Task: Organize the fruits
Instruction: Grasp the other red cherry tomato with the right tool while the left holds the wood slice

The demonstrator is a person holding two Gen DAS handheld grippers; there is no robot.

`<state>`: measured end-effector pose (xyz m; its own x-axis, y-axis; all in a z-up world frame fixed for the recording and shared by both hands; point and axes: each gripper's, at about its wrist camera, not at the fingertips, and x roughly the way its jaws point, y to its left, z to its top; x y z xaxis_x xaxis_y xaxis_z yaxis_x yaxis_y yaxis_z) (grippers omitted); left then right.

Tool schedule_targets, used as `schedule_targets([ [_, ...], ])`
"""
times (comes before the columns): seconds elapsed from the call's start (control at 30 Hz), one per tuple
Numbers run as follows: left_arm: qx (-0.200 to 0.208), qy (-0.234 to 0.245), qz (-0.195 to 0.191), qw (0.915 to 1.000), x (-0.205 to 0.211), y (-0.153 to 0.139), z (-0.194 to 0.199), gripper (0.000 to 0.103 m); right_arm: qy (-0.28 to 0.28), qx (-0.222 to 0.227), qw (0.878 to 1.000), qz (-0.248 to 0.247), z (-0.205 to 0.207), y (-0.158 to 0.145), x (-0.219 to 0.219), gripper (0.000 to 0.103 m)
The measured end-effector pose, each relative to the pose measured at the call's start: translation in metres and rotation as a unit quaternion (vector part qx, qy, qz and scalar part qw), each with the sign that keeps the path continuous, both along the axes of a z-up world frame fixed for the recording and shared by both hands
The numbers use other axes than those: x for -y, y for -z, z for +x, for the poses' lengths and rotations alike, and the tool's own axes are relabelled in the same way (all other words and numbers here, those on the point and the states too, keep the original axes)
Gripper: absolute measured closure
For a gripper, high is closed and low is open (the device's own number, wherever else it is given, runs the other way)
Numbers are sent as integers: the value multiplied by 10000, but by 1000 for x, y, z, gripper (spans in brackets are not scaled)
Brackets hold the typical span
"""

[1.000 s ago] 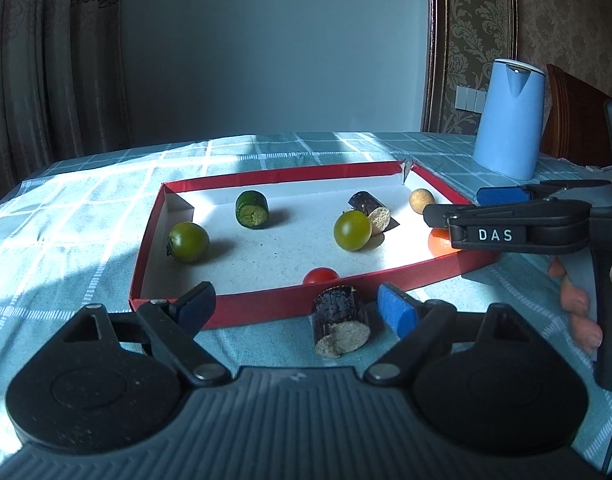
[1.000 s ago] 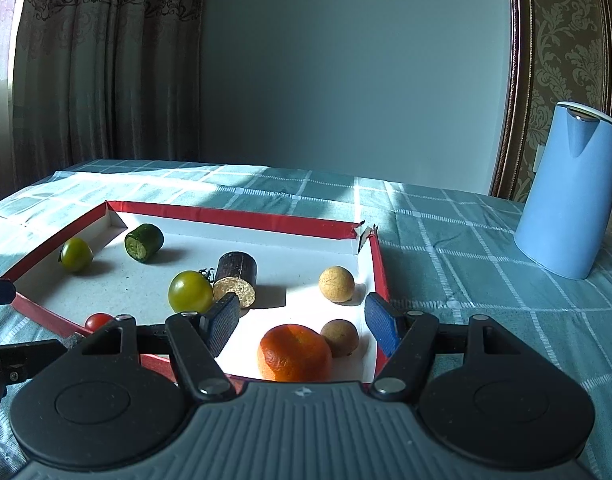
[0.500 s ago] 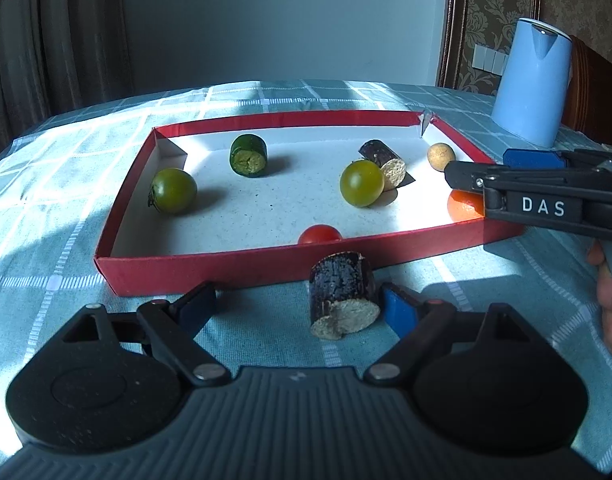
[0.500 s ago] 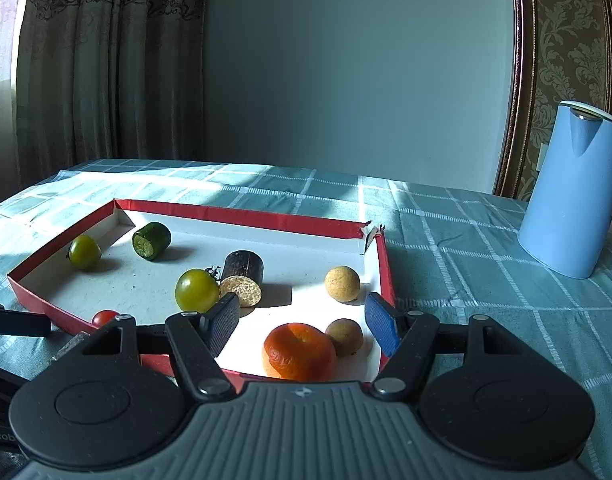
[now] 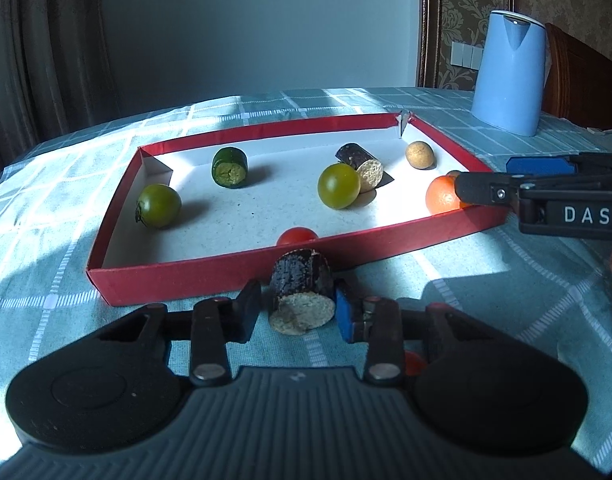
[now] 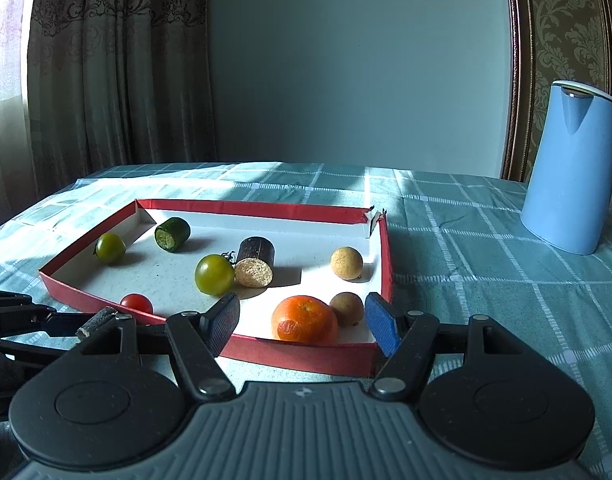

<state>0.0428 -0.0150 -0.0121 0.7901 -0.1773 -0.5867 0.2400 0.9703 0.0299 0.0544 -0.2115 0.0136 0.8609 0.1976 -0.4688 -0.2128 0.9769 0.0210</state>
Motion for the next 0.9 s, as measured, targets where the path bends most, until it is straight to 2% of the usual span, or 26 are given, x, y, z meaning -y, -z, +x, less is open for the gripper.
schedule_targets([
  [0.07,38,7,-16,10000,0,-1,-1,73,-174,-24,9998,107,-12,-1,4,34],
  [0.37,78,-223,123,9996,-2,0,1,72,-1393,-158,9897,307,-64,7,-12,35],
  [0.5,32,-283,115,9995,-4,0,2,71,-1580,-218,9872,16,-67,13,-29,36],
  [0.6,21,-284,127,9995,-4,0,2,70,-1687,-300,9852,-17,-67,15,-36,37],
  [0.67,24,-283,132,9995,-4,0,2,70,-1753,-351,9839,23,-66,16,-40,44],
  [0.9,25,-282,140,9995,-3,1,2,70,-1880,-487,9809,-97,-56,20,-62,50],
])
